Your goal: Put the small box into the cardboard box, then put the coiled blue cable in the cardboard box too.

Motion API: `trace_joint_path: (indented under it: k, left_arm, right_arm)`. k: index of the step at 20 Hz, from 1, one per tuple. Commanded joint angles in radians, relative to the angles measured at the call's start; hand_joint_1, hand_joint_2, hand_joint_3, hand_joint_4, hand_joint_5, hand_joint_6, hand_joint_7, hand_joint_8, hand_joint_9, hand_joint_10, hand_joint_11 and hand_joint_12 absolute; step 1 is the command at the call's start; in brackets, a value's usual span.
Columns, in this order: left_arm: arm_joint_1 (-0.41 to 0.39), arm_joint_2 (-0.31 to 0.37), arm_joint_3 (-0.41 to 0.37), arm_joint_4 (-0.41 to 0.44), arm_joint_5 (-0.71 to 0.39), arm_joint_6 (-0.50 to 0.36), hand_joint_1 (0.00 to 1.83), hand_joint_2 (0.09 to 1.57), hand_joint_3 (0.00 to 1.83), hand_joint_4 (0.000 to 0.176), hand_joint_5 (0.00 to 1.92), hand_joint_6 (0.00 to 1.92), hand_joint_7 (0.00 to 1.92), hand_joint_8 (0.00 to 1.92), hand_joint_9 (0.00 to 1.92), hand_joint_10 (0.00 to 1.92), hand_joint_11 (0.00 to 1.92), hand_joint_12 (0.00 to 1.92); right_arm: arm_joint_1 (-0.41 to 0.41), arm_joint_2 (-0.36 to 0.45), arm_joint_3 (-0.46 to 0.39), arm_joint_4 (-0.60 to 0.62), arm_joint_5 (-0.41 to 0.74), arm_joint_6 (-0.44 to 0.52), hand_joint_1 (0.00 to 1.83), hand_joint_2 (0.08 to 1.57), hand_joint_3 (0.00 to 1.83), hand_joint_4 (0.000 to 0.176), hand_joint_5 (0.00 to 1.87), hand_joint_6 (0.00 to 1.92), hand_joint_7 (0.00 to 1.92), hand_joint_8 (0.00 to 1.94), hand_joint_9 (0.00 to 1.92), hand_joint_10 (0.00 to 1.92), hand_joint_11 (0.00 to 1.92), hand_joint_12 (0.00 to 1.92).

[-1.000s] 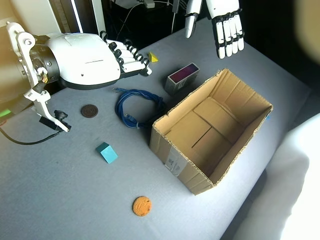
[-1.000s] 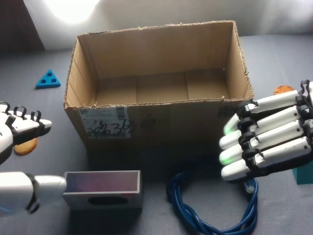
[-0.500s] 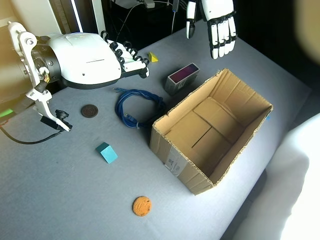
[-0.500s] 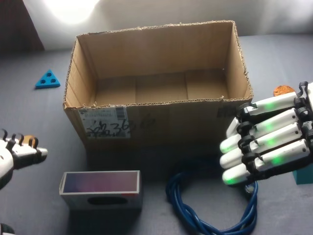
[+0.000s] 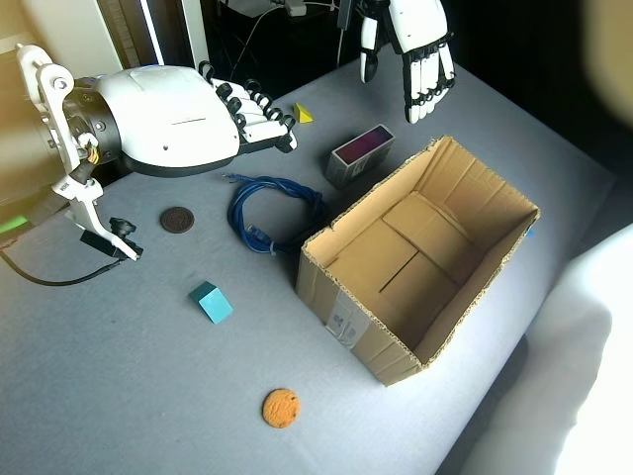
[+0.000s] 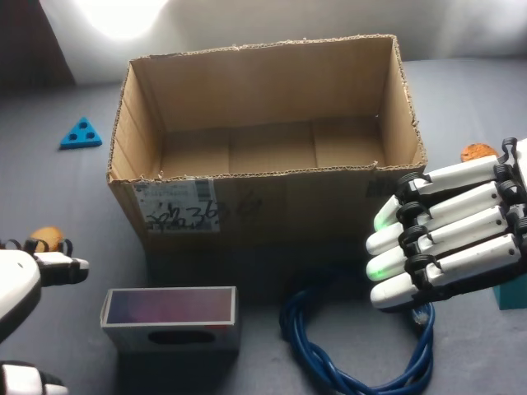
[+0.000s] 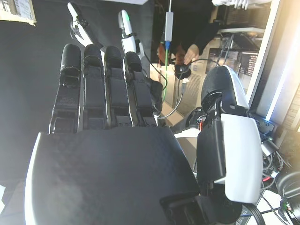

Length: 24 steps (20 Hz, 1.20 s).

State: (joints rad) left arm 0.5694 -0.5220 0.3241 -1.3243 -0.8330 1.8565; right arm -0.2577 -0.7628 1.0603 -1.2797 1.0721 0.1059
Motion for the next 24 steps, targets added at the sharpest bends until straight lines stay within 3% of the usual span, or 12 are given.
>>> trace_joint_path:
  k: [1, 7, 11, 12, 24]
  left_arm:
    - [0.002, -0.003, 0.004, 0.037, -0.088, -0.007, 1.29, 0.97, 0.0, 0.0, 0.36, 0.0, 0.35, 0.0, 0.28, 0.0, 0.0, 0.81]
    - [0.023, -0.075, 0.005, 0.036, -0.169, -0.059, 1.26, 0.97, 0.0, 0.0, 0.34, 0.0, 0.33, 0.0, 0.25, 0.0, 0.0, 0.77]
    - [0.022, -0.119, 0.013, 0.041, -0.199, -0.08, 1.23, 0.97, 0.0, 0.0, 0.31, 0.0, 0.28, 0.0, 0.21, 0.0, 0.0, 0.7]
    - [0.02, -0.132, 0.018, 0.046, -0.205, -0.087, 1.22, 0.97, 0.0, 0.0, 0.31, 0.0, 0.29, 0.0, 0.22, 0.0, 0.0, 0.72]
    - [-0.004, -0.227, 0.047, 0.035, -0.254, -0.097, 1.21, 0.97, 0.0, 0.0, 0.31, 0.0, 0.29, 0.0, 0.24, 0.0, 0.0, 0.74]
  right_arm:
    - [0.01, 0.008, 0.0, 0.078, 0.07, 0.004, 0.26, 1.11, 0.0, 0.0, 0.36, 0.01, 0.36, 0.01, 0.34, 0.02, 0.0, 0.89]
    - [0.011, 0.008, 0.0, 0.076, 0.076, 0.004, 0.16, 1.12, 0.0, 0.0, 0.33, 0.0, 0.34, 0.0, 0.33, 0.0, 0.0, 0.86]
    - [0.011, 0.008, 0.0, 0.076, 0.081, 0.004, 0.25, 1.1, 0.0, 0.0, 0.36, 0.0, 0.37, 0.0, 0.37, 0.01, 0.0, 0.94]
    - [0.011, 0.008, 0.0, 0.076, 0.083, 0.004, 0.19, 1.11, 0.0, 0.0, 0.34, 0.0, 0.35, 0.0, 0.35, 0.0, 0.0, 0.91]
    - [0.011, 0.008, -0.001, 0.076, 0.125, 0.004, 0.2, 1.1, 0.0, 0.0, 0.37, 0.01, 0.37, 0.0, 0.36, 0.0, 0.0, 0.91]
